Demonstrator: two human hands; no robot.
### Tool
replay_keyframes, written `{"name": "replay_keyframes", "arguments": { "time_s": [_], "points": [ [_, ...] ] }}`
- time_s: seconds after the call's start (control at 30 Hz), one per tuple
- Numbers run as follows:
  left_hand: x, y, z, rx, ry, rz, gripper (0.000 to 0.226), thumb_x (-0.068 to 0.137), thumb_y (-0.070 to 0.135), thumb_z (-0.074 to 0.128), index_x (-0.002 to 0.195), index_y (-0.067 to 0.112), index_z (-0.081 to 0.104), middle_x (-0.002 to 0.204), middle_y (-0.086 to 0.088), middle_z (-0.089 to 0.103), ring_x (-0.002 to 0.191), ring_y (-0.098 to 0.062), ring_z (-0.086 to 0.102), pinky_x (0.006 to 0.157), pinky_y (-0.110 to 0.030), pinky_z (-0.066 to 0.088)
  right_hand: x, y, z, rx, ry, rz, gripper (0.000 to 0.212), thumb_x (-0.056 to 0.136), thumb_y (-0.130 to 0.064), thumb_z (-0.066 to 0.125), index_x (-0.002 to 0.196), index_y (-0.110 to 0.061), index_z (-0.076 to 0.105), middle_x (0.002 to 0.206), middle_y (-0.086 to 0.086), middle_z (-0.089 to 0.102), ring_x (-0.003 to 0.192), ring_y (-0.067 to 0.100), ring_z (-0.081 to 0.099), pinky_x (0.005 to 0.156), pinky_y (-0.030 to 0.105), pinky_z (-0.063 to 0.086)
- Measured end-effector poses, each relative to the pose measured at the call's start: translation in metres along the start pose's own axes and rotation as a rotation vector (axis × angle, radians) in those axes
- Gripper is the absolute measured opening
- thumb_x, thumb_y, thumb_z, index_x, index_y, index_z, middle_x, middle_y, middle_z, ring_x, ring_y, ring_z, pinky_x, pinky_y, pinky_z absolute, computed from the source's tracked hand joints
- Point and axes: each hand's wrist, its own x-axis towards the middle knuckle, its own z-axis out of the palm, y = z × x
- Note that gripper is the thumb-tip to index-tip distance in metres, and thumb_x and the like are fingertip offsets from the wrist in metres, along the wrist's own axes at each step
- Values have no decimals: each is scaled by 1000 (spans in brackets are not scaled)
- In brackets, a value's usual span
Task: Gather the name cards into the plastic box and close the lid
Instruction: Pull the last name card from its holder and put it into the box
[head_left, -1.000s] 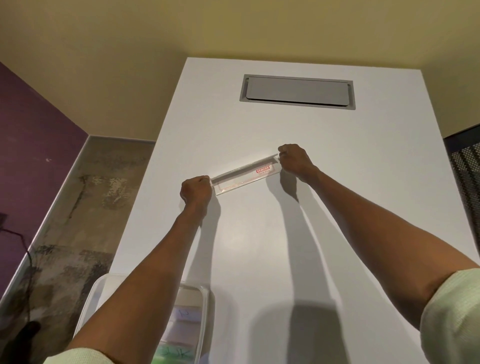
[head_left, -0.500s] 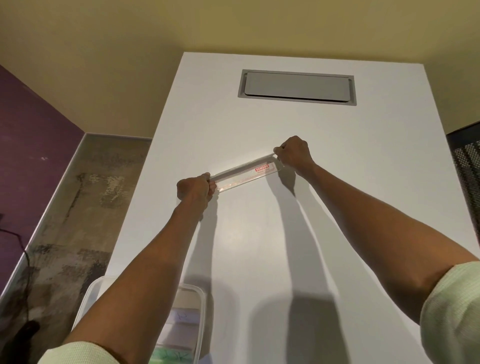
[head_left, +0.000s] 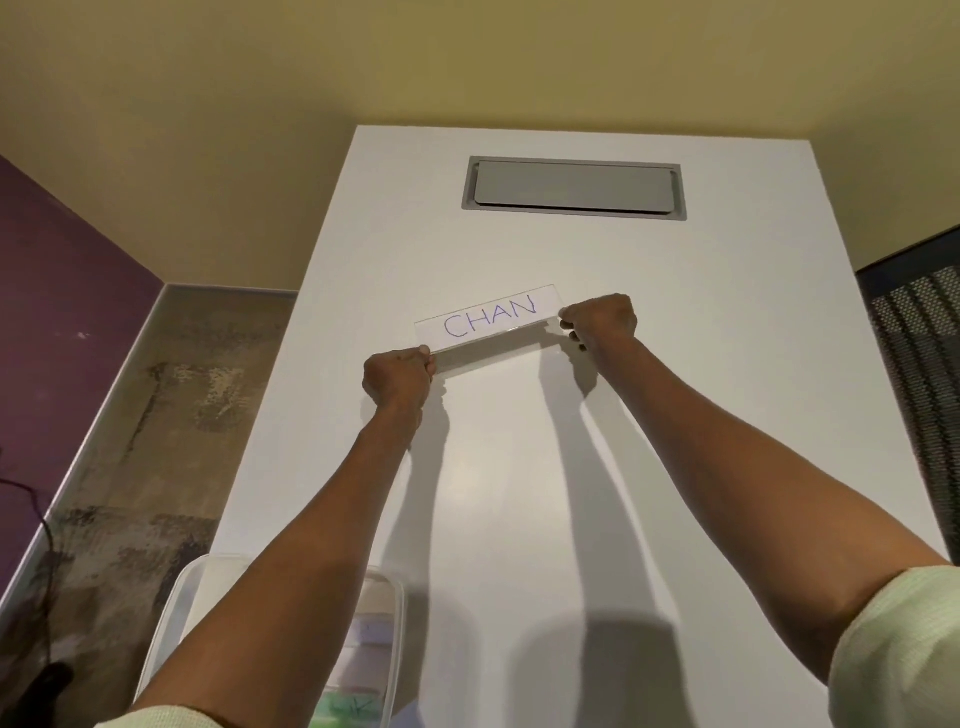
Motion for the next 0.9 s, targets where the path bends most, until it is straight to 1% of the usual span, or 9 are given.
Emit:
{"name": "replay_keyframes", "arguments": {
  "time_s": [0.1, 0.2, 0.27, 0.37, 0.57, 0.67, 0.77, 0.83, 0.9],
  "points": [
    [-3, -7, 2, 122, 5, 136, 16, 87, 7, 61, 81, 4, 75, 79, -13, 74, 68, -21, 64, 63, -32, 59, -6, 12, -9, 73, 15, 82, 15, 72, -8, 70, 62, -11, 60, 64, 6, 60, 45, 17, 49, 45, 20, 43],
    [-4, -15, 3, 203, -12, 219, 15, 86, 10, 63, 79, 4, 75, 80, -14, 75, 75, -26, 70, 78, -39, 58, -8, 27, -20, 102, -32, 89, 12, 71, -10, 75, 77, -12, 65, 67, 4, 60, 51, 15, 54, 51, 22, 49],
    [-4, -22, 4, 274, -22, 271, 14, 85, 11, 64, 80, 5, 75, 83, -12, 76, 81, -27, 71, 79, -37, 57, -10, 40, -25, 82, -5, 78, 17, 68, -11, 79, 84, -7, 73, 67, 1, 64, 45, 7, 55, 50, 18, 48],
    [-6, -31, 5, 376, -22, 337, 14, 85, 15, 63, 83, 7, 75, 89, -9, 76, 87, -27, 70, 79, -36, 55, -12, 62, -27, 120, 9, 38, 14, 66, -4, 81, 79, -6, 78, 65, -1, 69, 33, -5, 48, 39, 9, 38],
    [-3, -44, 6, 526, -53, 412, 13, 85, 22, 64, 88, 13, 74, 86, -6, 74, 85, -26, 64, 68, -27, 42, -13, 89, -25, -31, 46, -69, 13, 69, -11, 78, 64, -22, 75, 71, -5, 73, 67, 7, 63, 65, 20, 49],
    [2, -49, 7, 586, -70, 415, 12, 84, 22, 65, 89, 17, 74, 90, -9, 73, 90, -28, 64, 75, -33, 49, -11, 97, -24, -82, 54, -94, 10, 66, -13, 75, 61, -22, 74, 66, -4, 72, 63, 10, 62, 60, 21, 47],
    [2, -55, 9, 629, -44, 421, 10, 83, 21, 65, 80, 14, 71, 91, -18, 66, 98, -35, 59, 81, -43, 52, -10, 102, -23, -151, 55, -114, 2, 61, -14, 71, 59, -14, 70, 54, 3, 61, 53, 14, 50, 49, 18, 36],
    [3, -59, 13, 601, -32, 456, 7, 81, 12, 66, 75, 11, 69, 87, -8, 62, 106, -31, 54, 79, -42, 52, -10, 105, -23, -170, 66, -117, 4, 61, -12, 70, 64, -10, 72, 65, 14, 66, 55, 14, 49, 53, 21, 38],
    [3, -62, 15, 591, -17, 462, 9, 81, 9, 66, 78, 15, 72, 85, 6, 53, 109, -24, 51, 80, -37, 49, -12, 105, -23, -180, 73, -115, 3, 62, -11, 70, 63, -9, 72, 63, 14, 64, 56, 14, 49, 53, 21, 38]
  ]
}}
